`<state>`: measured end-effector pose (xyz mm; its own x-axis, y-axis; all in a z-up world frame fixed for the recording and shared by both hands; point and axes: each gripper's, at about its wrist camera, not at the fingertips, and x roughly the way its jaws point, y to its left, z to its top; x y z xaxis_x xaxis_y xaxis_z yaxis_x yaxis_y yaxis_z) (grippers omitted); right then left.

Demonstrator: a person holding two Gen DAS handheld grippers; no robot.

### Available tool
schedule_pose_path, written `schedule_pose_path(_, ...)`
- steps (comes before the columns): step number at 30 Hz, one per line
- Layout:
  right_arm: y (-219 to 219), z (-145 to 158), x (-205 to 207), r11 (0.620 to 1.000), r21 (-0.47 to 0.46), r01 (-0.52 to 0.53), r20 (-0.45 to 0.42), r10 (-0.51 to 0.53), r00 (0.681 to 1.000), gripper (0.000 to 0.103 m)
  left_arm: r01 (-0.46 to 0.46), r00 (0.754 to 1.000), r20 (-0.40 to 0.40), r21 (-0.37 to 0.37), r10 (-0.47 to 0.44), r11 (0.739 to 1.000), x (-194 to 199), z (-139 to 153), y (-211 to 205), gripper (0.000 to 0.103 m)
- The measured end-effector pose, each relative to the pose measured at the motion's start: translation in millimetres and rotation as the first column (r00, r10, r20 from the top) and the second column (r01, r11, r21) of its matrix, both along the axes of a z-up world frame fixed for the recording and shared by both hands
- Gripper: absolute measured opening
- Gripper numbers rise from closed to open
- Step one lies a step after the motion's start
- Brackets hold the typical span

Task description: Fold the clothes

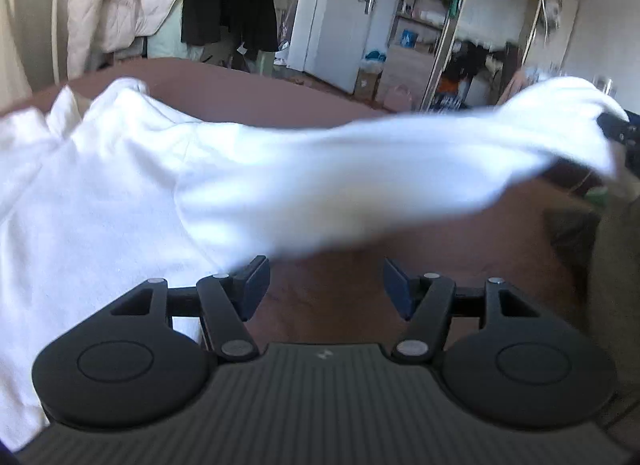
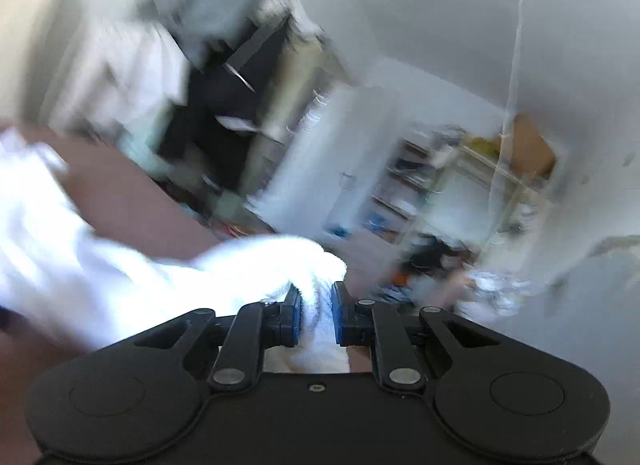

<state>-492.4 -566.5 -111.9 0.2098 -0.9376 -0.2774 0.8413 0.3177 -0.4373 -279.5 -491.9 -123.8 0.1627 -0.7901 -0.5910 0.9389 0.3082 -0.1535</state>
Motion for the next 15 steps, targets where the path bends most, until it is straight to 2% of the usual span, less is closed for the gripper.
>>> schedule_pose_path(2,-21,-5,-16,0.995,0.097,0.02,0.044,-0.024,0.999,0.018,0.001,1.0,0.015,0.046,-0.002,0.999,-2,-7,-4,0.062)
schedule_pose_path(3,-25,-8,-23,0.993,0.115,0.035,0.048,-0.041,0.998,0.018,-0.002,1.0,0.017,0.071,0.0,0.997,-3,-12,-6,0.062)
schedule_pose_path(5,-28,-16,-21,0.991,0.129,0.045,-0.007,-0.045,0.999,0.019,-0.01,1.0,0.025,0.111,0.007,0.994,-4,-20,-8,0.062)
schedule_pose_path(6,-28,-22,-19,0.99,0.128,0.054,-0.049,-0.048,0.998,0.026,-0.016,0.999,0.032,0.133,0.012,0.991,-4,-24,-9,0.062)
schedule_pose_path(7,-28,-28,-17,0.99,0.128,0.062,-0.091,-0.051,0.995,0.041,-0.023,0.999,0.039,0.153,0.017,0.988,-3,-26,-11,0.062)
schedule_pose_path(8,-28,-35,-14,0.991,0.1,0.085,-0.135,-0.071,0.988,0.048,-0.03,0.999,0.049,0.167,0.023,0.986,-3,-28,-11,0.062)
schedule_pose_path(10,-27,-41,-8,0.993,0.07,0.09,-0.185,-0.076,0.98,0.052,-0.039,0.998,0.064,0.176,0.028,0.984,-2,-30,-11,0.062)
schedule_pose_path(12,-24,-37,-10,0.995,0.083,0.056,-0.142,-0.044,0.989,0.053,-0.044,0.997,0.064,0.171,0.034,0.984,-2,-30,-10,0.064)
schedule_pose_path(14,-23,-27,-4,0.991,0.13,-0.035,-0.053,0.042,0.998,0.054,-0.046,0.997,0.06,0.164,0.037,0.985,-2,-31,-9,0.064)
schedule_pose_path(15,-22,-26,-4,0.98,0.173,-0.098,-0.012,0.102,0.995,0.058,-0.042,0.998,0.052,0.158,0.034,0.986,-2,-31,-8,0.064)
